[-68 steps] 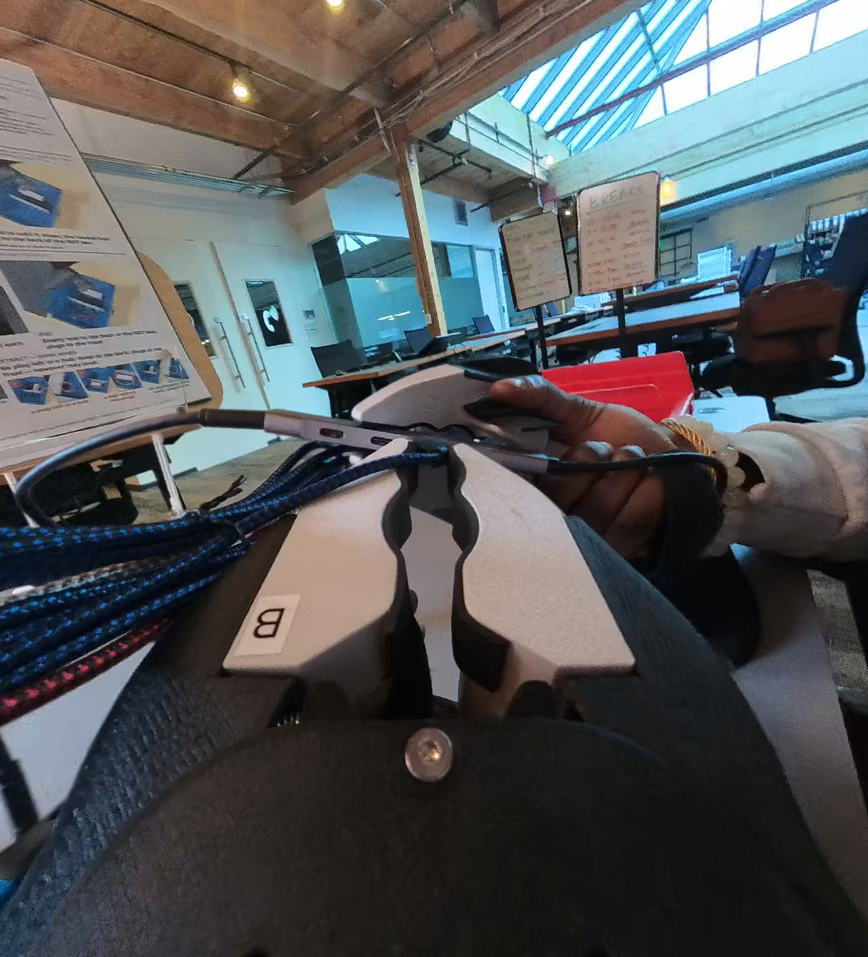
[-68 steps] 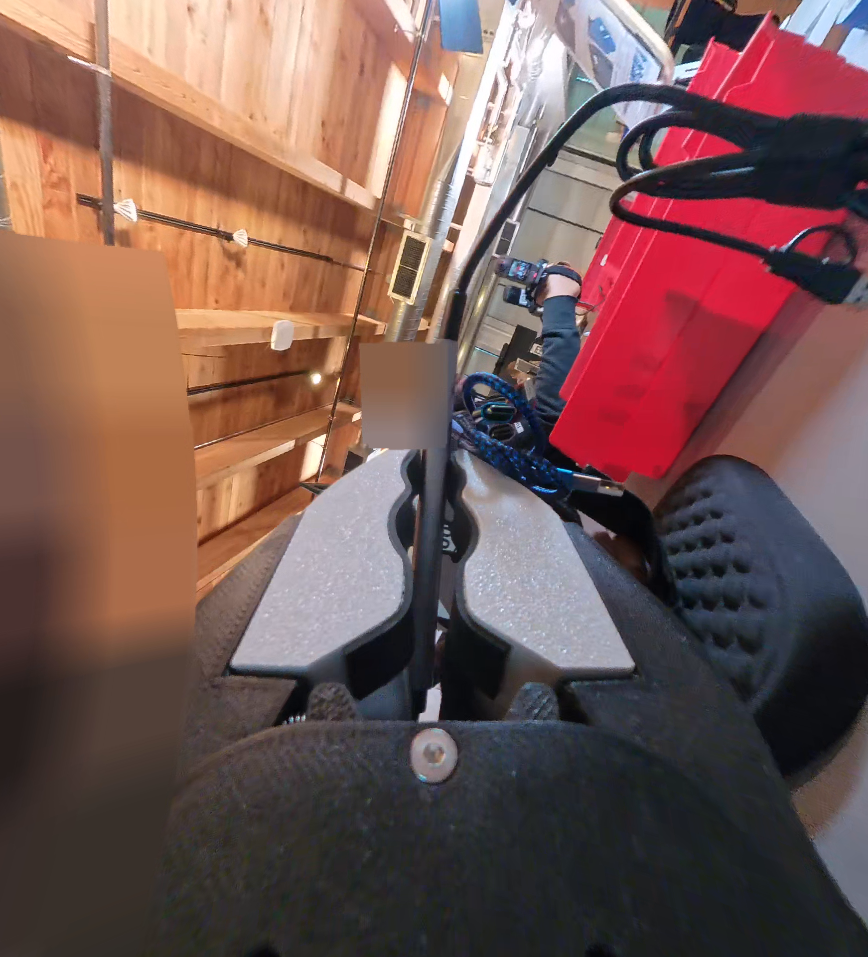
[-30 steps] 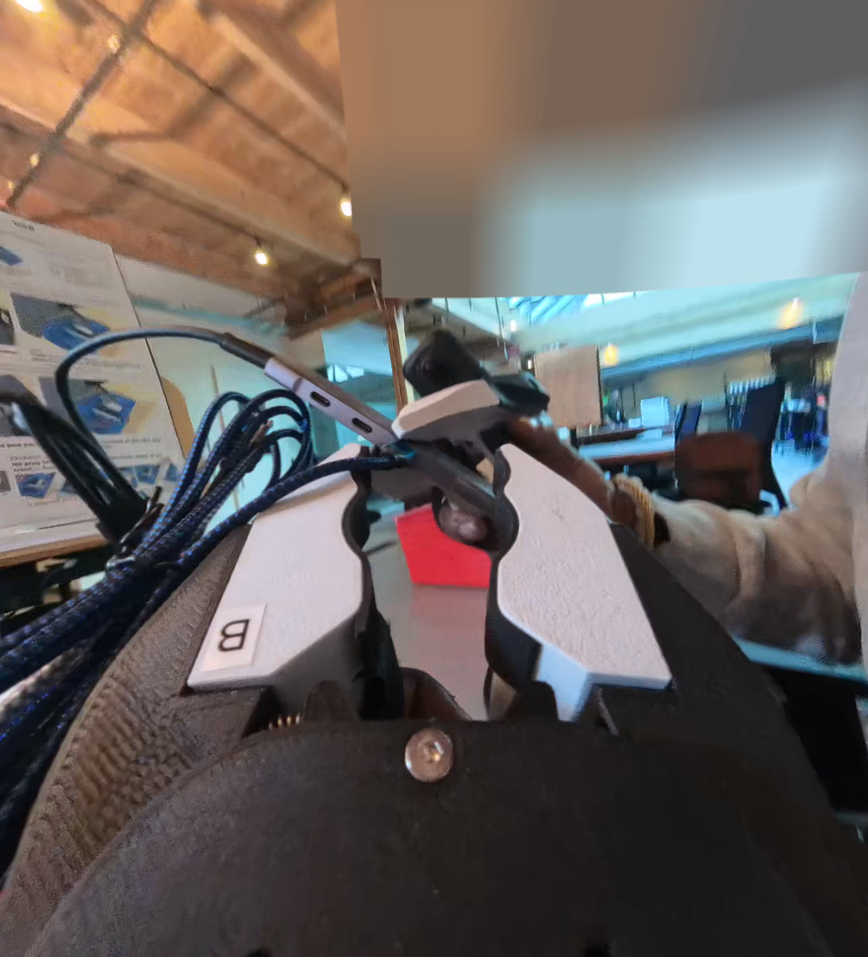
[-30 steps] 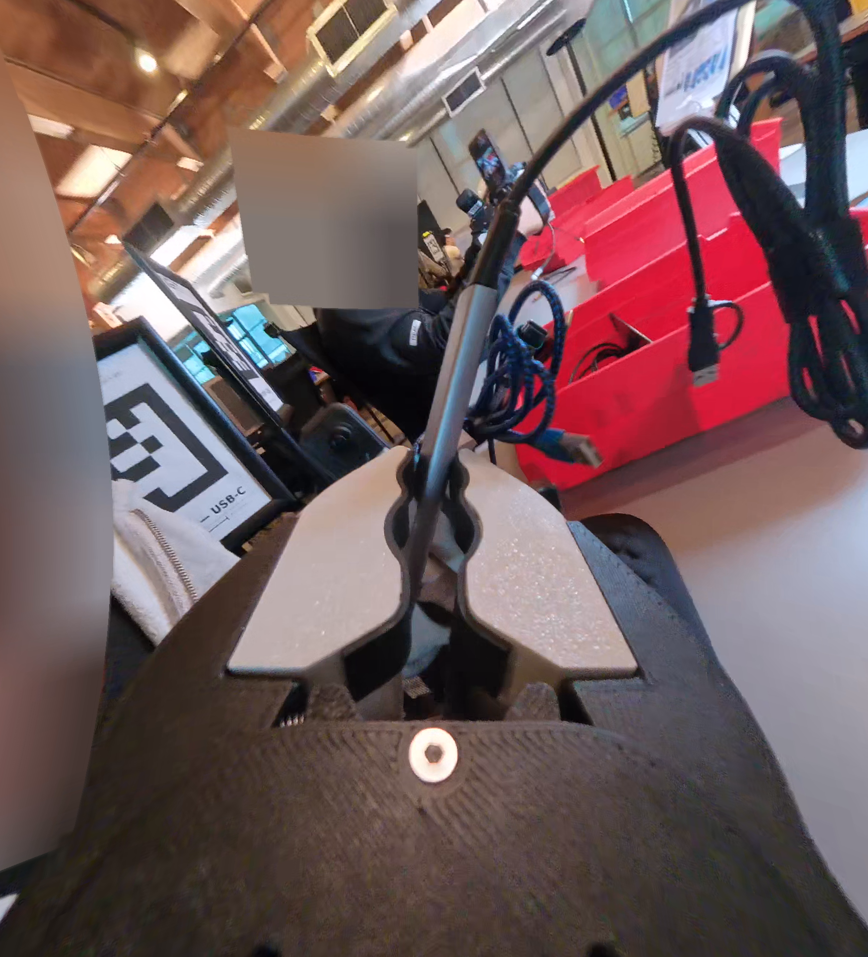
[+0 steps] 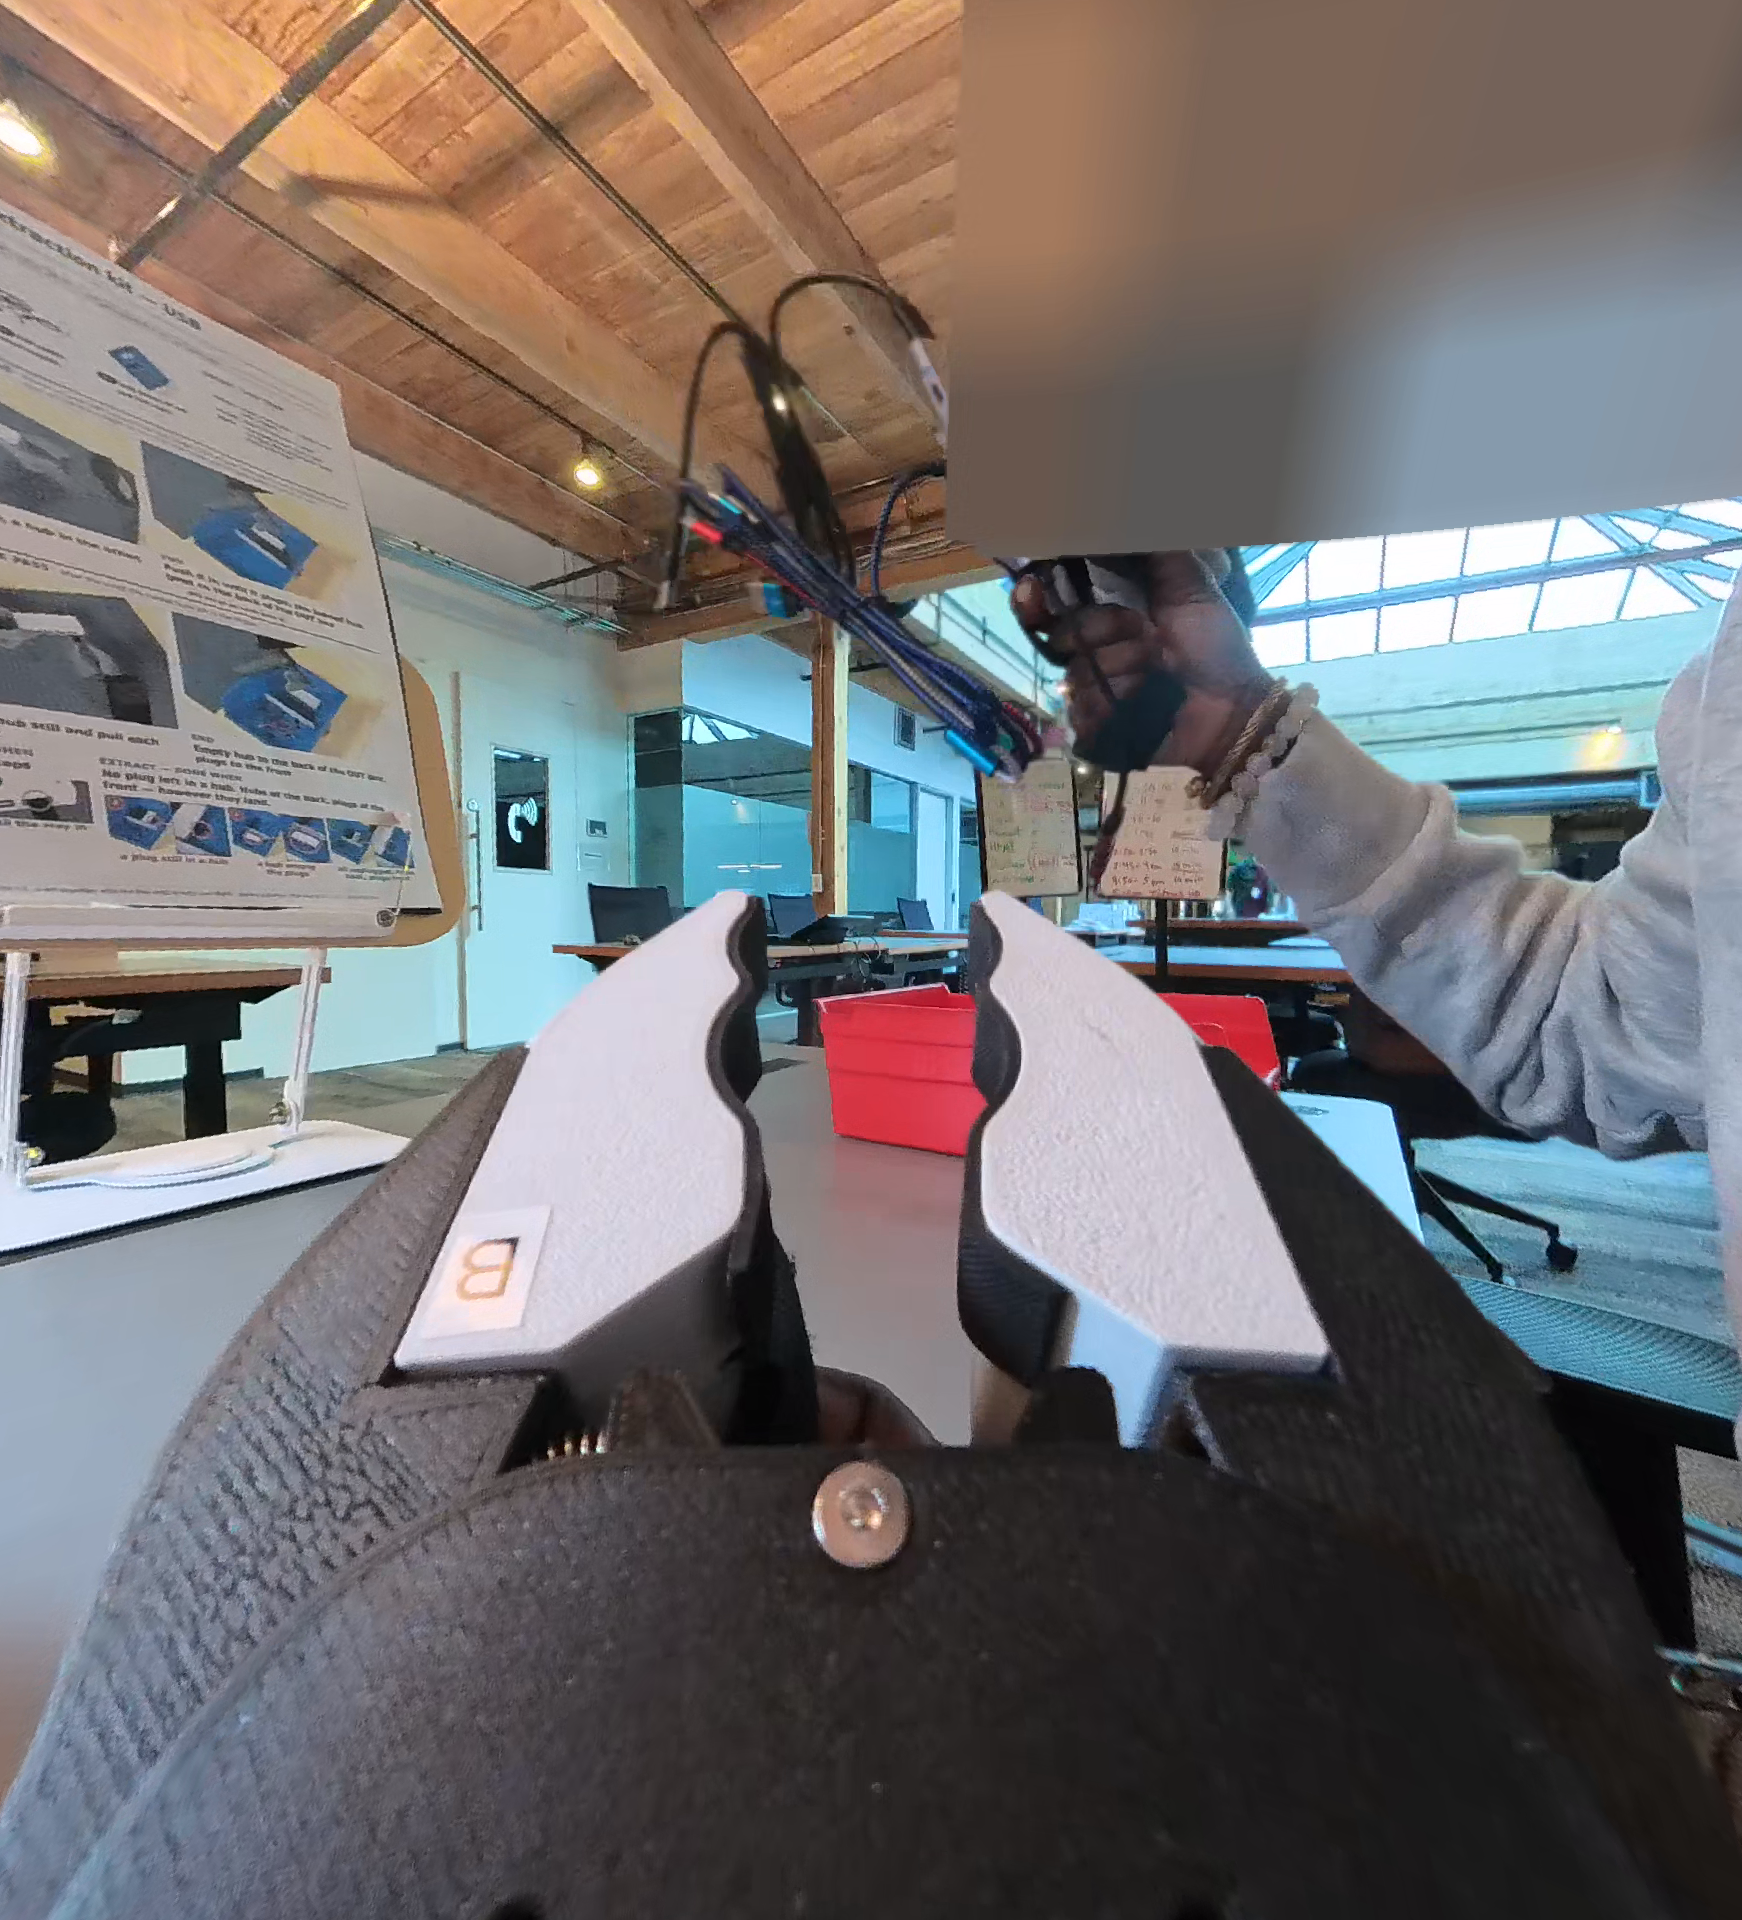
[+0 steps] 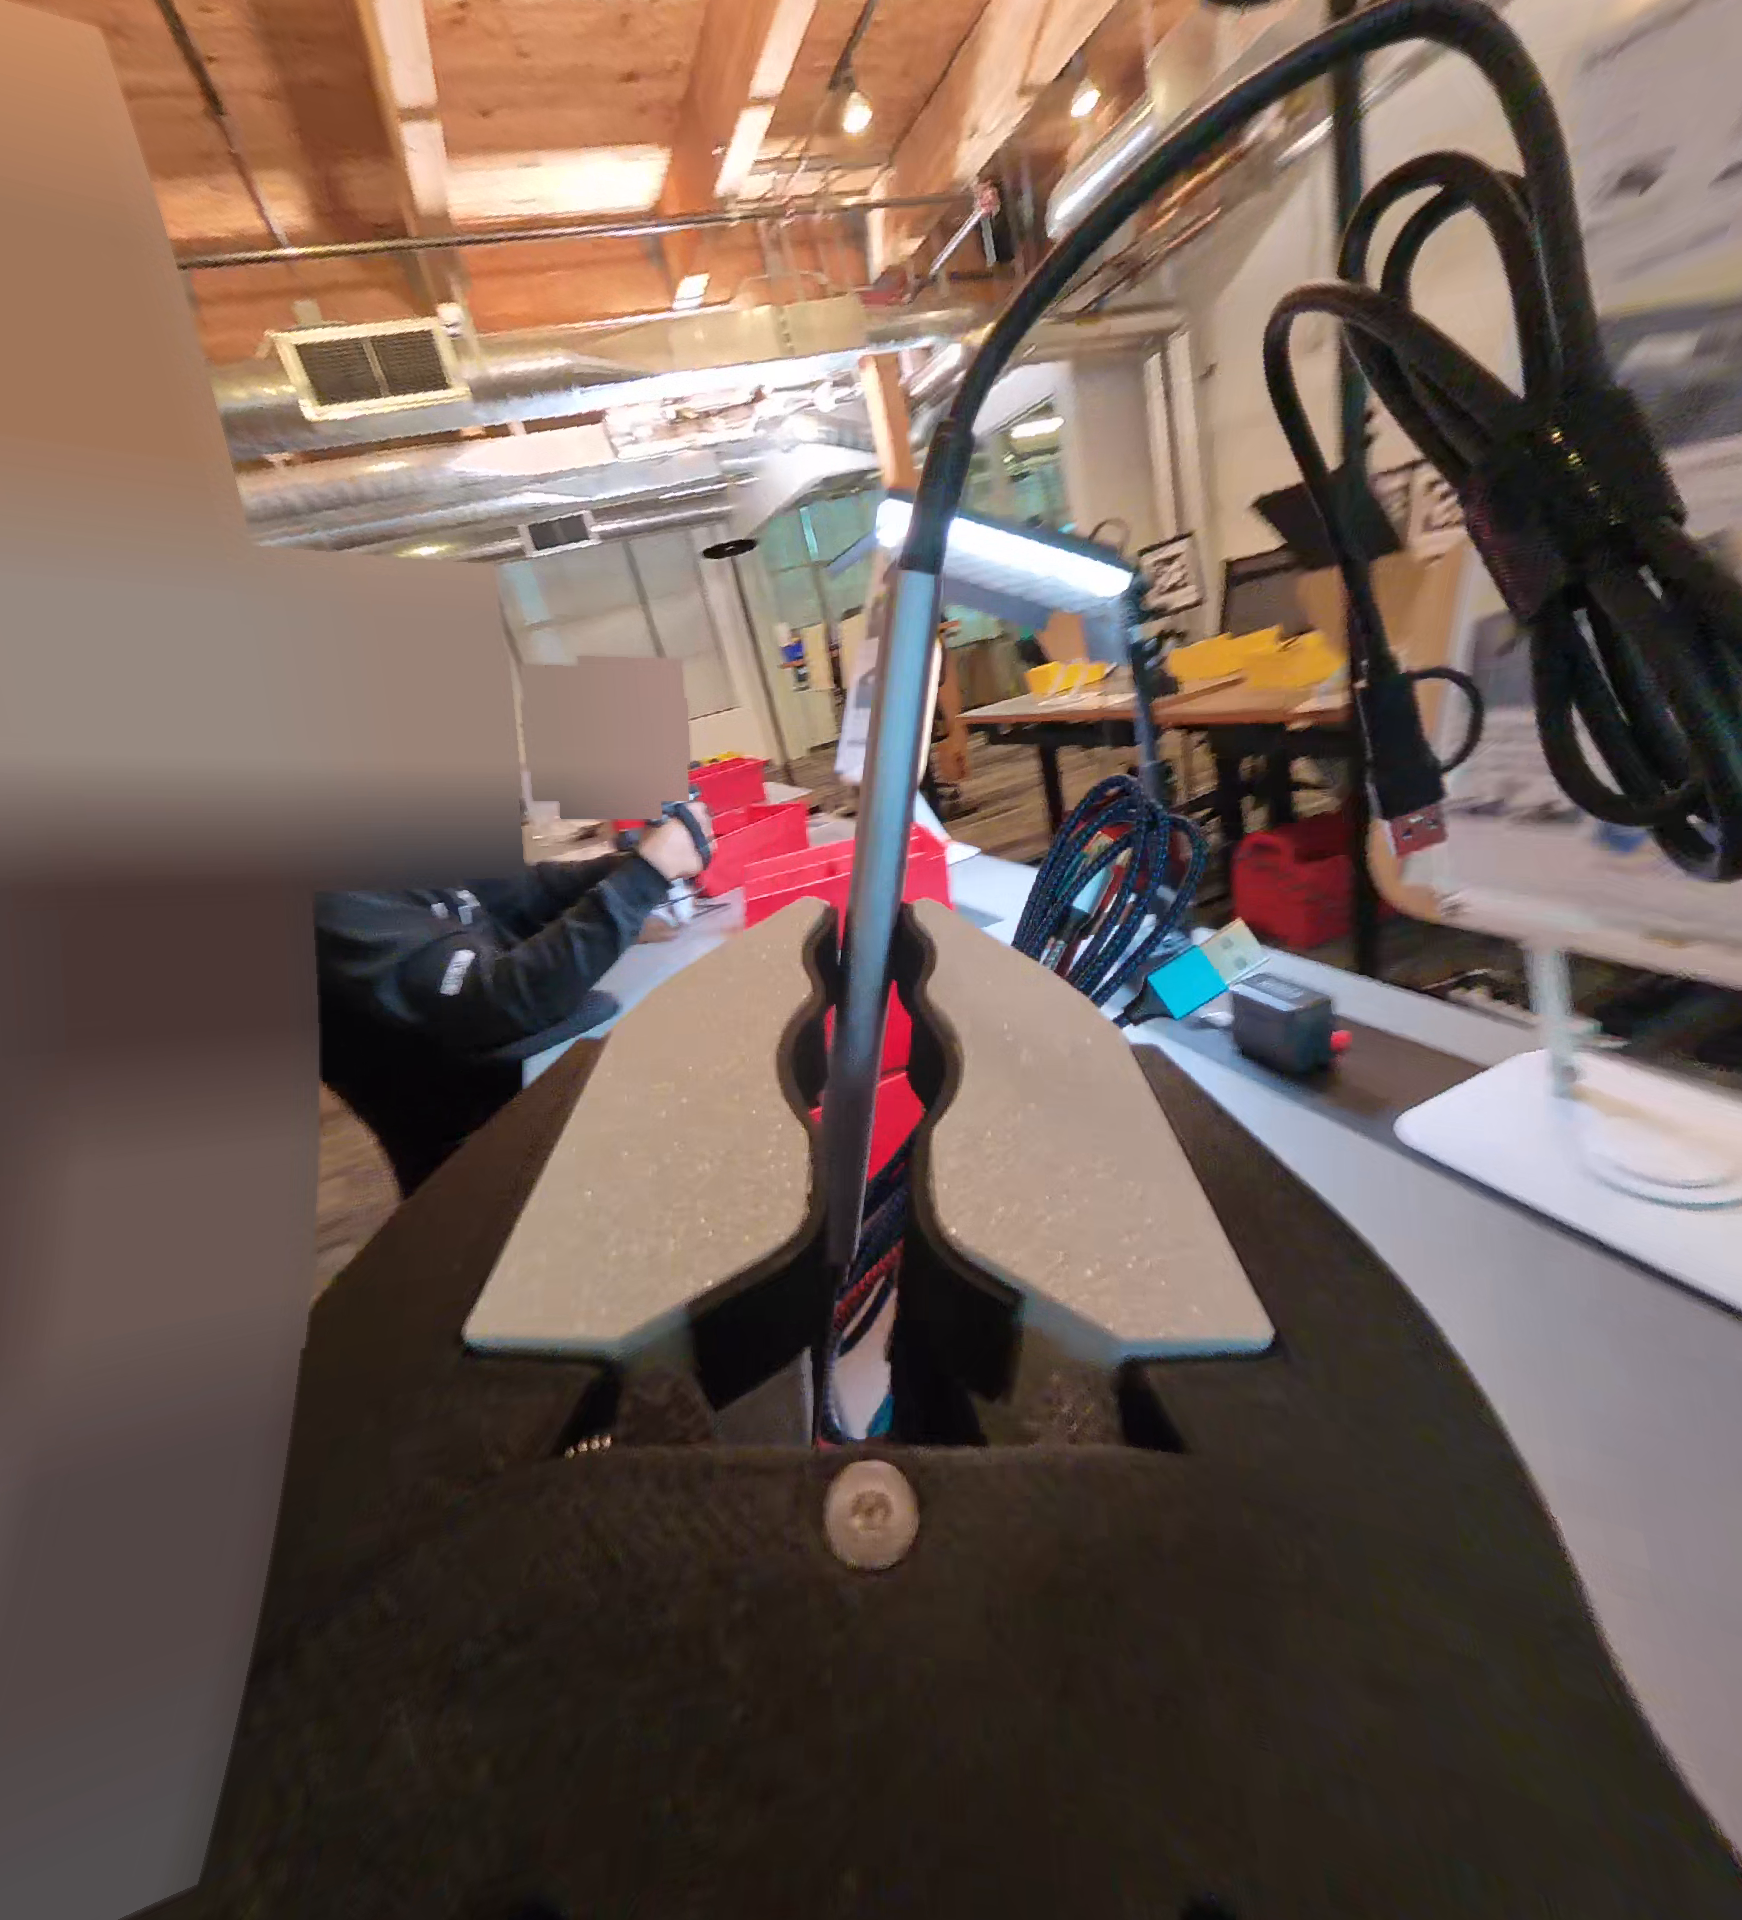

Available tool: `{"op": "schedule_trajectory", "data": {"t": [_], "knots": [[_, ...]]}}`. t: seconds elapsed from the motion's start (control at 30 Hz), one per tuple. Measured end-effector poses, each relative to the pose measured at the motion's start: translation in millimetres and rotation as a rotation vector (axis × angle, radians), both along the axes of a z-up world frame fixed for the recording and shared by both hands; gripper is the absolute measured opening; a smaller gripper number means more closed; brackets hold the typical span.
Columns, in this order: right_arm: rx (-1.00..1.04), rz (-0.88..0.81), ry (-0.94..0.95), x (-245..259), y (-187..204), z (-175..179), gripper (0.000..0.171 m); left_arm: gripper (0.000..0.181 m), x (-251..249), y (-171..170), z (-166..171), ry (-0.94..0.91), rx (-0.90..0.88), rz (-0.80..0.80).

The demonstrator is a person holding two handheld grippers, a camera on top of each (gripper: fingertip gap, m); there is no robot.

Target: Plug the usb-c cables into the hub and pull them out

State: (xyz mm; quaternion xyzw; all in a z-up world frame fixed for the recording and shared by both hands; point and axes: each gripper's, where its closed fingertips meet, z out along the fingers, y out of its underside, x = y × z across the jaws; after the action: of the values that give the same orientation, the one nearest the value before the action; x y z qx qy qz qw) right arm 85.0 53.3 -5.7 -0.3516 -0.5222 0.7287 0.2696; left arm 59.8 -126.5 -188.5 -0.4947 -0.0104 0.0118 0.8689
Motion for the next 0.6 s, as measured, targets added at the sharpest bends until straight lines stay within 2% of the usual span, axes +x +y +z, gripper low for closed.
{"op": "schedule_trajectory", "data": {"t": [0.23, 0.43, 0.6], "knots": [[0.093, -0.197, 0.012, 19, 73, 27, 0.011, 0.038, -4, 0, -1, -0.022, -0.001, 0.019], [0.345, -0.359, -0.143, 28, 142, 10, 0.011, 0.038, 0, 4, -3, 0.027, -0.025, 0.052], [0.399, -0.41, -0.228, 53, 186, -14, 0.01, 0.038, -2, 6, -4, 0.017, -0.039, 0.062]]}}
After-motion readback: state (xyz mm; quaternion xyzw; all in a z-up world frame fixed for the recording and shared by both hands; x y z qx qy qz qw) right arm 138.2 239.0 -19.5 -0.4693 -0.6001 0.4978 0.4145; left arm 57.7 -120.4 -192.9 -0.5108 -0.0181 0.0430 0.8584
